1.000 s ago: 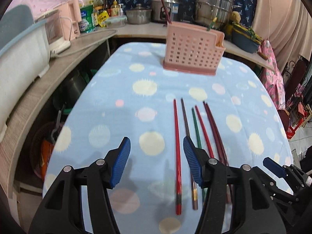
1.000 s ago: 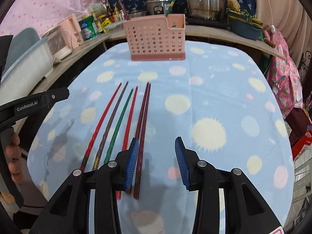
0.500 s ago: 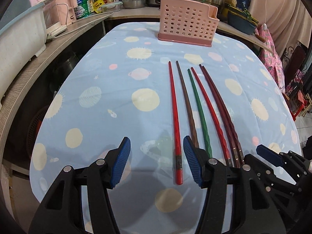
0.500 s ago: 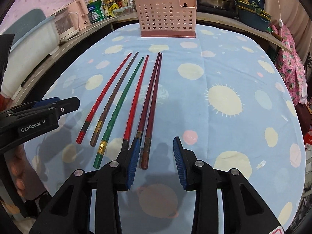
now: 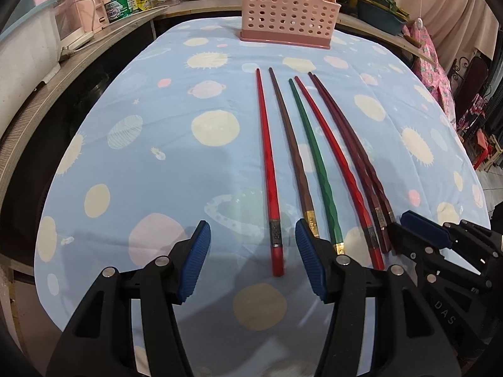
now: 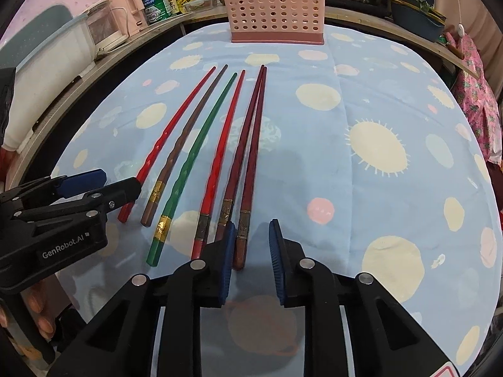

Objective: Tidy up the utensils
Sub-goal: 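Grasp a red chopstick with left tool while right tool grasps a dark red chopstick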

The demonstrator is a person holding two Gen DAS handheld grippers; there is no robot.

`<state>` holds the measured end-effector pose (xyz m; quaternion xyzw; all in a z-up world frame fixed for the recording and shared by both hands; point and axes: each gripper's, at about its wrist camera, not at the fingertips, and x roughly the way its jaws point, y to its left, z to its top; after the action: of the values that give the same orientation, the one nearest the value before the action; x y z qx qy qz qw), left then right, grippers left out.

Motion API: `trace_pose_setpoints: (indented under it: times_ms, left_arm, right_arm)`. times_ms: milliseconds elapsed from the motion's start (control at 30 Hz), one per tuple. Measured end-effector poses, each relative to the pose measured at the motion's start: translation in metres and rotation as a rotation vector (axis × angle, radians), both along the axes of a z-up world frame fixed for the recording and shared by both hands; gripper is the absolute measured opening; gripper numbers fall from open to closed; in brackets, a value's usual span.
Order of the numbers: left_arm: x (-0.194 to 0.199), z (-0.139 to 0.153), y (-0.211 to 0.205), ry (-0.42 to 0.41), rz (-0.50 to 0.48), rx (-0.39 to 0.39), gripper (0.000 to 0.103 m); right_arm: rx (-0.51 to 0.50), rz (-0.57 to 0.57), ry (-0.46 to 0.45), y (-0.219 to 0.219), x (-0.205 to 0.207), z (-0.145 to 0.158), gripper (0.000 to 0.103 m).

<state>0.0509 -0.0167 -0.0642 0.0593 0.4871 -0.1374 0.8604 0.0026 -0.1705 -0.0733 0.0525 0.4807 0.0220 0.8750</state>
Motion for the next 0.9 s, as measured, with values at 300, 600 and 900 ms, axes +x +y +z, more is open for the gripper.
trace_pose_setpoints:
  times_ms: [300,600,900]
  left_arm:
    - [-0.002,-0.006,0.0,-0.004,0.001,0.03,0.051]
    - [0.0,-0.003,0.006,0.013,-0.002,-0.008,0.011]
    - [-0.001,-0.001,0.009,0.036,-0.005,-0.034,0.008]
  right_arm:
    - [-0.009,-0.01,-0.009,-0.002,-0.003,-0.001,0.013]
    - [0.005,-0.017,-0.008,-0.005,-0.003,-0.001,0.008]
    - [0.036,-0.033,-0.007,-0.011,-0.006,0.0,0.007]
